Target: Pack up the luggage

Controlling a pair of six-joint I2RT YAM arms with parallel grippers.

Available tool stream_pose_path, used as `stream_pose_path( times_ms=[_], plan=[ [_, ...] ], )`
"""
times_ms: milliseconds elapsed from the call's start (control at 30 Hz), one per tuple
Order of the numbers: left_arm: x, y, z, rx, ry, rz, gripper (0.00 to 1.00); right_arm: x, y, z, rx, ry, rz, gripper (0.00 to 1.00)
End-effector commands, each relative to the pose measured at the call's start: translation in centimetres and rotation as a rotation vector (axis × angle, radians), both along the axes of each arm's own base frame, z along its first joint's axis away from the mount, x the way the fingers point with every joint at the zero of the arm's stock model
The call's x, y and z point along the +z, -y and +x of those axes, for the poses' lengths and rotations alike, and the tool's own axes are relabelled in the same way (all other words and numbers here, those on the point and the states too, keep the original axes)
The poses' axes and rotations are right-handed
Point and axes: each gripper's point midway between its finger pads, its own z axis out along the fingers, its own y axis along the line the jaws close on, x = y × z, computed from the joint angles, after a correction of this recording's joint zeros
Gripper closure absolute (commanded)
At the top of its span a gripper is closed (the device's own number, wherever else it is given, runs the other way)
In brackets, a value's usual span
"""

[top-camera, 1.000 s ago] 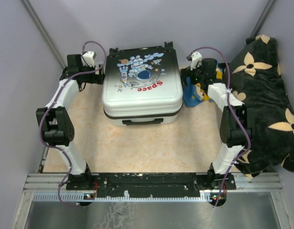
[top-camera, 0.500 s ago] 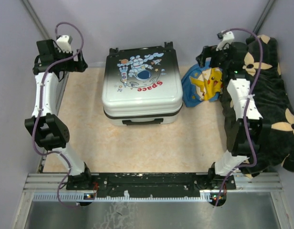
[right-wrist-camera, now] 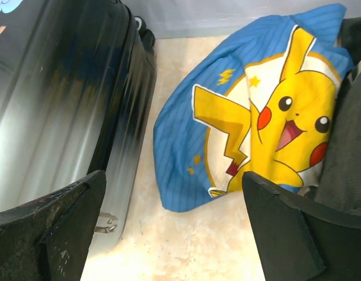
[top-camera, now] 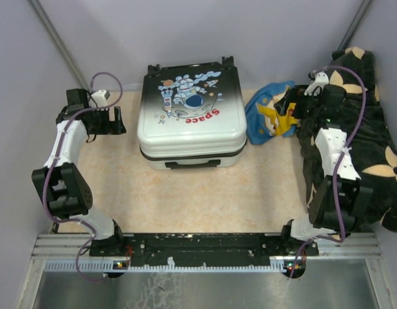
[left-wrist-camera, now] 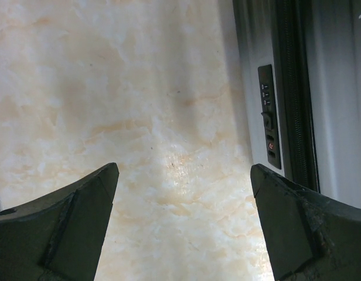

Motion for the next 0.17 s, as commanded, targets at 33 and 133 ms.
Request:
stream_pose_path(
  times_ms=[33,133],
  plan=[
    [1.72,0.73,-0.33,-0.008,0.042,-0.036,0.0,3.61,-1.38,-0.69,0.07,0.092,0.008,0.01],
    [1.81,0.88,-0.53,-0.01,0.036,-0.046,0.0,3.46,-1.9,-0.78,0.101,0.077,0.01,0.01]
  ],
)
